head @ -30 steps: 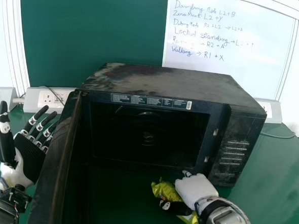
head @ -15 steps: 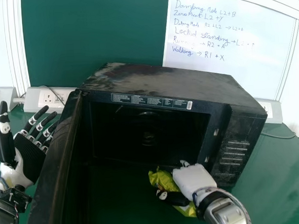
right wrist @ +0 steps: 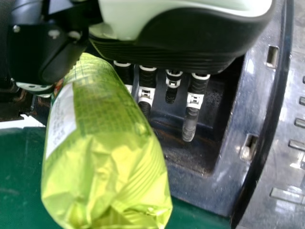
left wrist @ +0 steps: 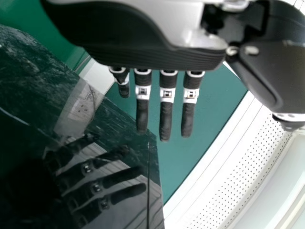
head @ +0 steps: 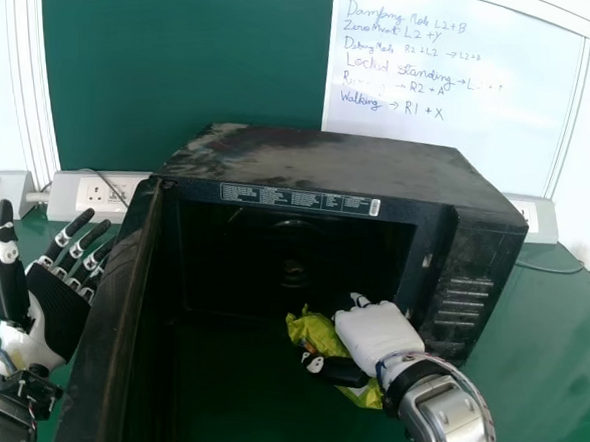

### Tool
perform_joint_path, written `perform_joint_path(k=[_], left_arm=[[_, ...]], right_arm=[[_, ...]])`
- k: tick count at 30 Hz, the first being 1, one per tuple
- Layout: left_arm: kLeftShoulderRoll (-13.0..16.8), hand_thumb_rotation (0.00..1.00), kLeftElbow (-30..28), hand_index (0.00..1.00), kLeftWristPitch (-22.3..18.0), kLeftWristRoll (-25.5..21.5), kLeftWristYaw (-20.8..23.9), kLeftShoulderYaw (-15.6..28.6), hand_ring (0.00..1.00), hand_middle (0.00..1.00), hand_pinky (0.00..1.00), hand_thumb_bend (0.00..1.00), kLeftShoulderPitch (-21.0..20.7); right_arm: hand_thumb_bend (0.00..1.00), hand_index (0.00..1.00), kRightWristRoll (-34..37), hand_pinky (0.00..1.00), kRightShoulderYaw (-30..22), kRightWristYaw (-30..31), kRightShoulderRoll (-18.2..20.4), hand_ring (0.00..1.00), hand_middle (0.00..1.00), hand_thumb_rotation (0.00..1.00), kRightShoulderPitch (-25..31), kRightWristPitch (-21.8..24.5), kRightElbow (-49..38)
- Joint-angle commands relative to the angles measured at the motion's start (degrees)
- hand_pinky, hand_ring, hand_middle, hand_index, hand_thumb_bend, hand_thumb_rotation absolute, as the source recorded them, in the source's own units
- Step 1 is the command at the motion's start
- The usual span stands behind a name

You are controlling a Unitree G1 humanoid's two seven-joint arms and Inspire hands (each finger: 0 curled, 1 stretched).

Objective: Put biscuit inside oven

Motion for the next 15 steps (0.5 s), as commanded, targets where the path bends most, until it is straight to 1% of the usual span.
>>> perform_joint_path(k=[1,2,4,6,8,10,12,15], left_arm=[[0.06,0.26,0.01,0.71,-0.37,-0.24,-0.4,-0.1,0.75,0.71,0.8,0.42,0.06],[0.1,0.27,-0.1,0.72,-0.48,0.13,-0.56,-0.18,0.75,0.71,0.79,0.4,0.12],[-0.03,0.27,-0.34,0.72,-0.39,-0.04,-0.06,-0.22,0.75,0.72,0.8,0.4,0.11],[-0.08,0.28,-0.16,0.73,-0.33,-0.47,-0.06,-0.1,0.75,0.72,0.8,0.39,0.09],[-0.08,0.27,-0.17,0.72,-0.3,-0.45,0.07,-0.11,0.75,0.72,0.8,0.41,0.06],[-0.08,0.27,-0.5,0.71,-0.2,-0.24,0.42,-0.3,0.74,0.71,0.79,0.43,0.03],[-0.09,0.27,-0.19,0.72,-0.22,-0.46,0.16,-0.28,0.75,0.71,0.8,0.44,-0.09],[-0.12,0.27,-0.07,0.71,-0.31,-0.35,0.04,-0.28,0.76,0.71,0.81,0.42,-0.06]], right_arm=[[0.53,0.47,0.28,0.59,-0.64,-0.51,0.55,0.56,0.51,0.0,-2.13,0.87,0.64],[0.53,0.46,0.19,0.61,-0.61,-0.73,0.69,0.57,0.52,0.0,-2.37,0.98,0.81],[0.53,0.47,-0.16,0.59,-0.39,-1.41,0.42,0.56,0.51,0.0,-3.02,0.65,1.25],[0.53,0.47,-0.41,0.6,-0.29,-0.87,0.82,0.57,0.52,0.0,-3.85,1.14,1.42],[0.53,0.47,-1.23,0.61,0.08,-0.61,0.79,0.58,0.51,0.0,-4.77,1.16,1.71],[0.53,0.49,-1.77,0.58,0.35,-0.78,0.91,0.56,0.49,0.0,-5.55,1.2,2.17],[0.53,0.48,-1.67,0.57,0.36,-1.32,1.11,0.57,0.51,0.0,-6.18,1.12,2.57],[0.53,0.5,-1.51,0.48,0.37,-2.75,1.49,0.5,0.46,0.0,-7.34,1.17,3.5]])
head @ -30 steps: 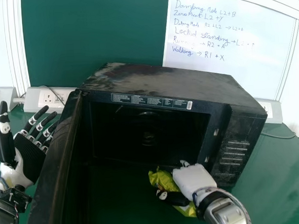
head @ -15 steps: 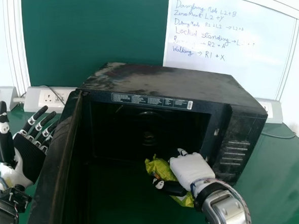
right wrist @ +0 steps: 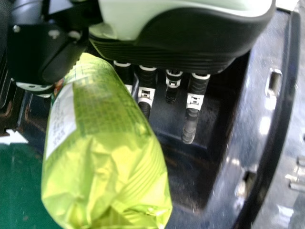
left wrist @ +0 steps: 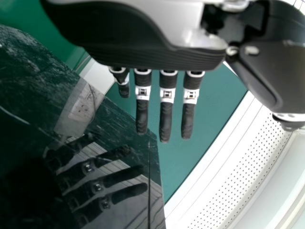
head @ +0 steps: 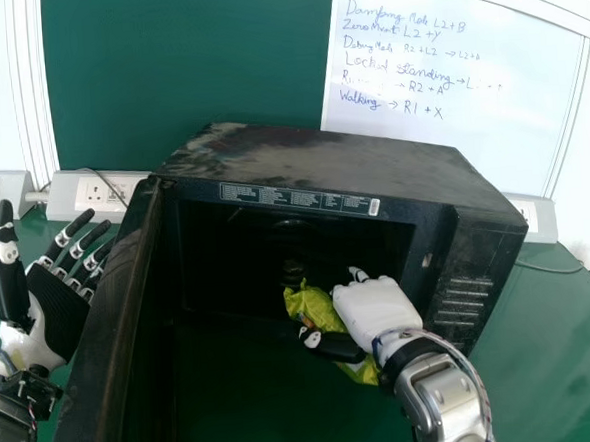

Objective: Put biscuit inside oven

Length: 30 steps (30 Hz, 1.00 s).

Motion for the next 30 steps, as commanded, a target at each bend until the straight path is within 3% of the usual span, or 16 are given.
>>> perform_joint_path(k=[1,4,8,14,20,24,30], left_arm=[[-0.12,0.27,-0.01,0.72,-0.34,-0.2,-0.04,-0.28,0.76,0.72,0.81,0.41,-0.09],[-0.41,0.26,-1.22,0.72,-0.03,-0.15,1.63,-0.62,0.74,0.71,0.8,0.43,0.04],[-0.04,0.27,-0.31,0.72,-0.43,-0.1,0.04,-0.46,0.75,0.71,0.8,0.43,0.16],[-0.29,0.27,-0.68,0.73,-0.32,-0.38,0.68,-0.53,0.74,0.71,0.8,0.39,0.15],[-0.05,0.27,-0.42,0.73,-0.27,-0.68,0.25,-0.21,0.77,0.73,0.83,0.42,0.39],[-0.06,0.28,-0.22,0.73,-0.47,-0.32,0.02,-0.09,0.74,0.71,0.8,0.42,0.45],[-0.1,0.26,-0.67,0.71,-0.16,-1.12,0.73,-0.03,0.73,0.7,0.79,0.45,0.51]], right_arm=[[0.53,0.51,-0.12,0.45,0.1,-1.72,0.72,0.48,0.46,0.0,-2.35,0.44,1.13],[0.53,0.51,-0.51,0.42,0.49,-0.96,1.01,0.46,0.44,0.0,-3.85,0.68,2.1],[0.53,0.51,0.42,0.48,0.63,-1.62,1.7,0.48,0.45,0.0,-5.64,0.87,4.15],[0.53,0.52,1.21,0.45,1.19,-2.41,2.48,0.44,0.43,0.0,-8.14,0.84,6.36],[0.53,0.49,2.19,0.47,1.79,-3.14,3.87,0.46,0.47,0.0,-9.59,1.95,8.07],[0.53,0.49,2.54,0.49,2.15,-5.04,4.7,0.47,0.47,0.0,-10.23,2.3,9.47],[0.52,0.53,2.48,0.46,3.19,-6.68,4.99,0.42,0.46,0.0,-11.65,2.45,11.6]])
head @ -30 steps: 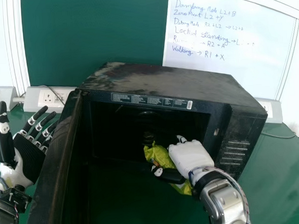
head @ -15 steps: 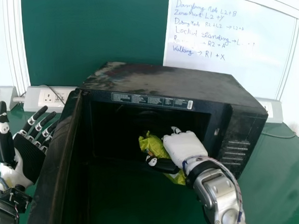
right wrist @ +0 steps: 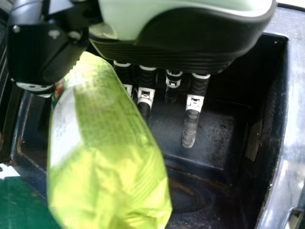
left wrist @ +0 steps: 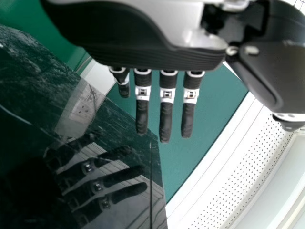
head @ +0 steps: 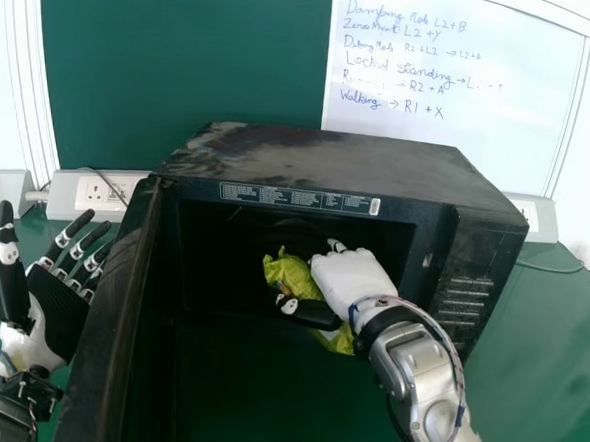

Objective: Put biscuit inside oven

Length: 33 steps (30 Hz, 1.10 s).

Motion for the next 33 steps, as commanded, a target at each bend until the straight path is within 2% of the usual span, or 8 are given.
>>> perform_joint_path(k=[1,4,17,28,31,33], left_arm=[[0.09,0.26,-0.38,0.72,-0.25,-0.26,0.18,0.0,0.73,0.7,0.79,0.43,0.29],[0.09,0.27,-0.87,0.72,-0.24,0.1,0.53,-0.21,0.74,0.71,0.79,0.41,0.35],[0.23,0.27,-0.61,0.72,-0.22,-0.07,0.42,-0.03,0.74,0.7,0.8,0.48,0.57],[0.45,0.27,-1.02,0.72,-0.24,-0.39,0.62,0.11,0.73,0.7,0.79,0.47,1.01],[0.47,0.26,-1.51,0.72,-0.16,-0.08,1.05,-0.14,0.73,0.71,0.8,0.52,1.13],[0.43,0.26,-1.54,0.73,-0.21,0.1,1.14,-0.22,0.74,0.71,0.81,0.51,1.15]], right_arm=[[0.52,0.53,0.75,0.46,0.32,-2.02,0.54,0.42,0.46,0.0,-2.2,0.33,1.11],[0.52,0.52,1.46,0.48,0.58,-3.08,0.9,0.43,0.46,0.0,-2.89,0.54,2.37],[0.52,0.49,2.0,0.54,2.01,-4.07,2.76,0.46,0.49,0.0,-7.09,3.28,7.56],[0.52,0.53,3.32,0.47,2.96,-9.59,2.63,0.41,0.47,0.0,-11.43,3.47,14.85],[0.52,0.54,4.44,0.45,3.04,-11.28,2.81,0.4,0.45,0.0,-12.88,3.61,16.99],[0.51,0.54,4.9,0.44,3.38,-11.72,3.04,0.4,0.45,0.0,-14.14,3.95,18.43]])
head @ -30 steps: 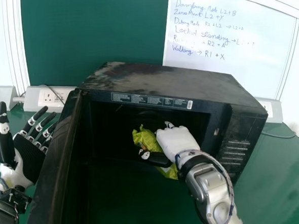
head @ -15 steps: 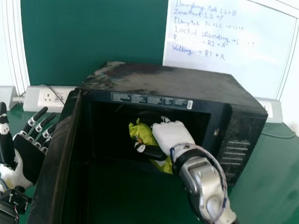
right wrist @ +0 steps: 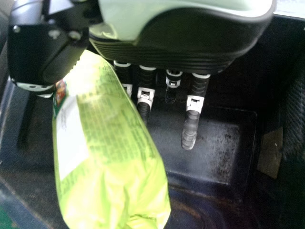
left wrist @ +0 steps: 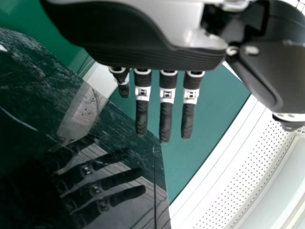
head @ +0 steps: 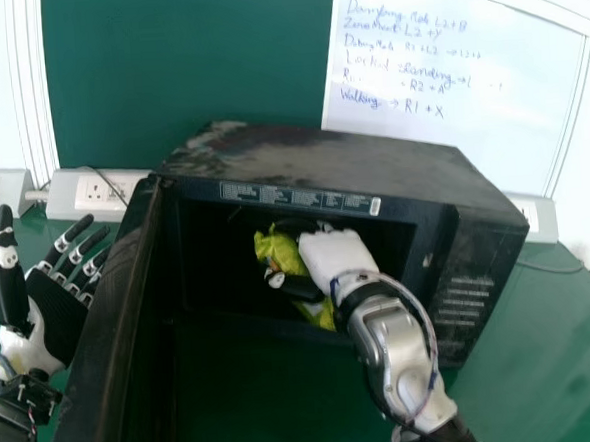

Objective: Put biscuit inside oven

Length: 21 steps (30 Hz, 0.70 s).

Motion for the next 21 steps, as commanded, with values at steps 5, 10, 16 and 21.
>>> perform_joint_path(k=[5,10,16,21], left_arm=[[-0.07,0.28,-0.89,0.72,-0.38,0.1,0.4,-0.41,0.74,0.71,0.8,0.48,0.1],[-0.11,0.27,-0.77,0.73,-0.4,-0.13,0.19,-0.29,0.75,0.72,0.82,0.48,0.27],[-0.24,0.27,-0.92,0.74,-0.37,-0.53,0.51,-0.21,0.75,0.72,0.82,0.47,0.35],[-0.06,0.26,0.04,0.73,-0.3,-1.31,-0.1,0.13,0.74,0.71,0.8,0.52,0.22]], right_arm=[[0.51,0.55,1.48,0.4,1.18,-3.96,0.27,0.39,0.45,0.0,-4.59,0.24,4.0],[0.52,0.54,2.91,0.42,1.65,-8.1,0.71,0.4,0.45,0.0,-5.72,0.11,6.98],[0.52,0.53,3.7,0.45,2.7,-12.4,0.52,0.41,0.46,0.0,-7.34,-0.18,11.14],[0.52,0.49,5.18,0.55,2.88,-14.84,0.98,0.45,0.49,0.0,-8.97,0.17,14.75]])
